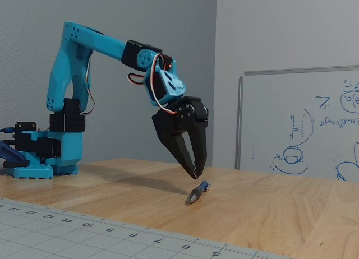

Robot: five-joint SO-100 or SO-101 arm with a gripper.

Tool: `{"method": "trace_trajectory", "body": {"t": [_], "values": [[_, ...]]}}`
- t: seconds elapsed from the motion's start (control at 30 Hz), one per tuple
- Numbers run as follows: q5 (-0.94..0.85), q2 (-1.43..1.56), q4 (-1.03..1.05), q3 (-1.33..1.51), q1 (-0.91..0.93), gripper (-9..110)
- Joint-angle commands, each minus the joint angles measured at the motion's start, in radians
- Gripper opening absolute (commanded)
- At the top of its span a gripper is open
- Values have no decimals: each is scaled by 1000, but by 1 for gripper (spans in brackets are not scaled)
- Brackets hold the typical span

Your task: Touch the pen.

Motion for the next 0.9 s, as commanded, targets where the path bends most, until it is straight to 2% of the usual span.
{"method": "trace_trajectory", "body": {"t": [0.0, 0.87], "values": [[-9, 6, -18, -92, 12, 1], [-9, -35, -18, -118, 15, 1]]}}
